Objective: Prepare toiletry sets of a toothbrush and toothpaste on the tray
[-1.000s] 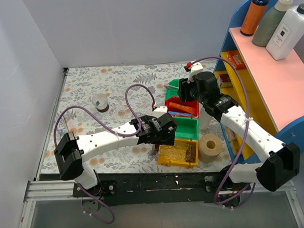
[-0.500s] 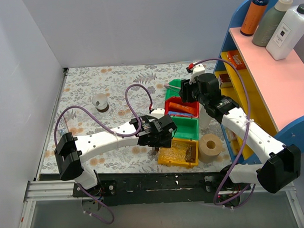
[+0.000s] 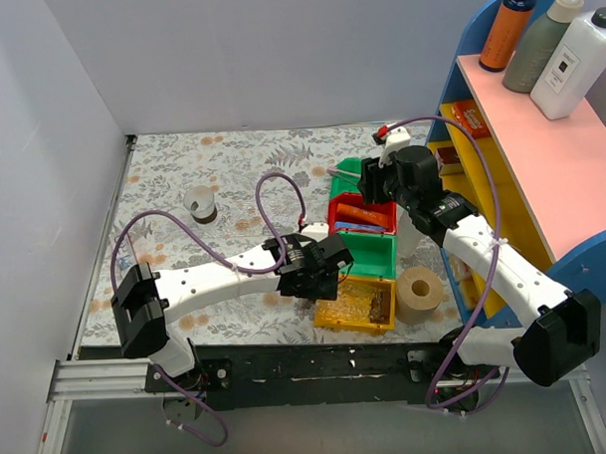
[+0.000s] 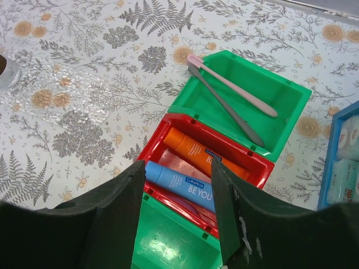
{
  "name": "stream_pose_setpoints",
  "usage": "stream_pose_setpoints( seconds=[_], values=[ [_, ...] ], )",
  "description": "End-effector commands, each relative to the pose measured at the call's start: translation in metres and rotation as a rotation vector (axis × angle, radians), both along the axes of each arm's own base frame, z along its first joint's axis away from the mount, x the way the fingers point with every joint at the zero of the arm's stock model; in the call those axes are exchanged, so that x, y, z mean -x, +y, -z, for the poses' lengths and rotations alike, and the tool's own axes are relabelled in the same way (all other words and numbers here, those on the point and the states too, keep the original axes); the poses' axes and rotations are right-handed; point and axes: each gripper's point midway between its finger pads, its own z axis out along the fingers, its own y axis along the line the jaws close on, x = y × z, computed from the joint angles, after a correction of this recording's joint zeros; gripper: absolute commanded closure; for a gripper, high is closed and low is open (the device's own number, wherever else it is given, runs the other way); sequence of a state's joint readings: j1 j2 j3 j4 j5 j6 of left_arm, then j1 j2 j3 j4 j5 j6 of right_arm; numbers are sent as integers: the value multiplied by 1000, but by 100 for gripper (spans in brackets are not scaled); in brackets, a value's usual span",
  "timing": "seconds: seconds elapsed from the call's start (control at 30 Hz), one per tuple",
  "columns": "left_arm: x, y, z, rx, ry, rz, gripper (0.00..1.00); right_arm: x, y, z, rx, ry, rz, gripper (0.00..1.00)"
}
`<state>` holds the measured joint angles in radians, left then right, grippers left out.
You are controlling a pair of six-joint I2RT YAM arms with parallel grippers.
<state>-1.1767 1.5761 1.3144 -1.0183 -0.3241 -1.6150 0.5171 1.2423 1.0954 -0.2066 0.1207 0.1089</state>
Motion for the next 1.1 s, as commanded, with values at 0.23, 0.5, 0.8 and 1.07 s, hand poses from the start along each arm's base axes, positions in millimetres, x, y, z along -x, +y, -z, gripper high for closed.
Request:
stream_pose_setpoints(
  seconds=[0.23,0.5,0.8,1.07],
  values=[
    [0,5,5,-57,-15,-9,38,0,-1,-15,-39,-55,-2,42],
    [-4,1,9,-52,-28,-27,42,1,-4,-13,-37,-52,1,41],
    [-4,-4,12,-33,-20,-32,56,3,-5,-12,-39,-54,-3,41],
    [-5,-3,10,-38,-23,-42,66,5,-7,-11,-41,-54,0,41]
  ],
)
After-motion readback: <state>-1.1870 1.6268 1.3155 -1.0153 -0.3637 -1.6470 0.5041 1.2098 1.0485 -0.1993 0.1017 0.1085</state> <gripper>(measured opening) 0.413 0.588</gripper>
